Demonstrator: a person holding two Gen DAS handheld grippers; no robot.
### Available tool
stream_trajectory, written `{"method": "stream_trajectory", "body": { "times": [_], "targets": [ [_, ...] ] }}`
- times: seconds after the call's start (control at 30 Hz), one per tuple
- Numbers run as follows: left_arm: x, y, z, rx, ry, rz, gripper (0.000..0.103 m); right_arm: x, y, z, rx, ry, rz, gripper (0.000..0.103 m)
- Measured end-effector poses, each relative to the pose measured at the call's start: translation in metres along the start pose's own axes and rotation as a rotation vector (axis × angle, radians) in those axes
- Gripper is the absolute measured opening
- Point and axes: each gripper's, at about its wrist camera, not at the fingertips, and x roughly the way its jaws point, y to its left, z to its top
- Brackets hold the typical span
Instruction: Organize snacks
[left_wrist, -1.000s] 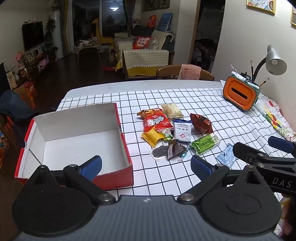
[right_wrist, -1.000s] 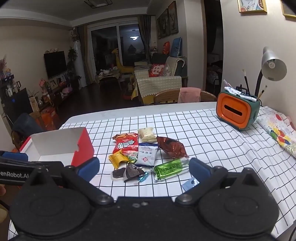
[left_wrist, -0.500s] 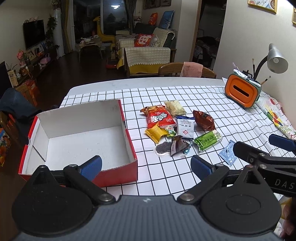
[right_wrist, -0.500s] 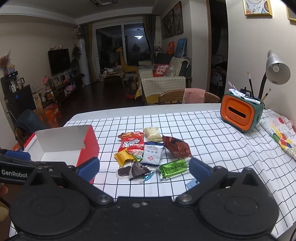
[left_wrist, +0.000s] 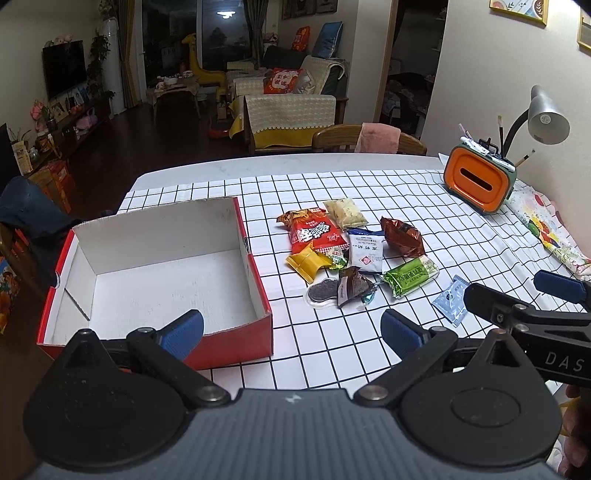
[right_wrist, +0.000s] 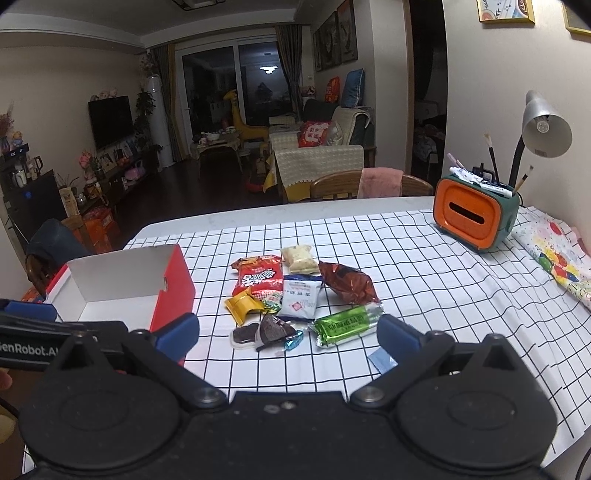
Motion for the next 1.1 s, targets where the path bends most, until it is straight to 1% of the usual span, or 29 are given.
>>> {"method": "stream_trajectory", "body": {
  "times": [0.57, 1.1],
  "targets": [
    [-0.002, -0.004, -0.004, 0.007, 0.0, -0.006, 0.103, -0.005, -0.001, -0.001, 0.008, -0.012, -0.006, 0.103],
    [0.016, -0.017, 0.007, 0.016, 0.026, -0.008, 0.103, 0.005, -0.015, 0.002, 0.012, -0.006, -0.014, 0.103]
  ]
}}
